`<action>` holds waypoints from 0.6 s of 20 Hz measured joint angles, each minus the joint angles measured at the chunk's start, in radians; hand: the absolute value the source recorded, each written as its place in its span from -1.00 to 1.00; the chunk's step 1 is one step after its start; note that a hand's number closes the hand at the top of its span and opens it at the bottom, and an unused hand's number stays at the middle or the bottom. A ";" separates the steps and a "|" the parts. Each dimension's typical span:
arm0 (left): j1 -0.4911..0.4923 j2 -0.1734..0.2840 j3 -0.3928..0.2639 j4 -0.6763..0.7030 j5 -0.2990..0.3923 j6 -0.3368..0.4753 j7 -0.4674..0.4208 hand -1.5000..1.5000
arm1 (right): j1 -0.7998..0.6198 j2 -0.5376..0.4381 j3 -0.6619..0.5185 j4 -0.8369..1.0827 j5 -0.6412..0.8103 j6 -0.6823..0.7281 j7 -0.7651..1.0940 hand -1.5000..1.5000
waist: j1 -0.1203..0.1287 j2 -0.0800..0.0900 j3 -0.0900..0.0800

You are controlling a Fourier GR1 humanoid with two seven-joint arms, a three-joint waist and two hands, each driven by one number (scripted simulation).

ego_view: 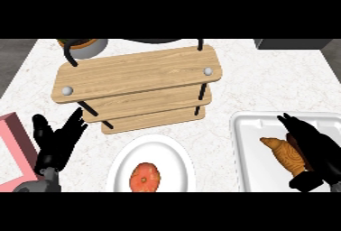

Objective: Pick the croissant from the tray and place it in the tiered shelf

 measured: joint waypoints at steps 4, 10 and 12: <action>-0.001 -0.010 0.009 -0.004 -0.010 -0.005 -0.001 0.00 | -0.036 0.042 -0.025 0.104 0.049 -0.044 -0.076 -1.00 | 0.001 0.000 0.000; -0.019 -0.021 0.028 0.035 -0.027 -0.022 -0.030 0.00 | -0.063 0.101 -0.052 0.165 0.091 -0.061 -0.142 -1.00 | 0.001 -0.002 0.002; -0.016 -0.020 0.037 0.029 -0.027 -0.027 -0.030 0.00 | -0.064 0.102 -0.073 0.187 0.095 -0.066 -0.181 -1.00 | 0.000 -0.002 0.001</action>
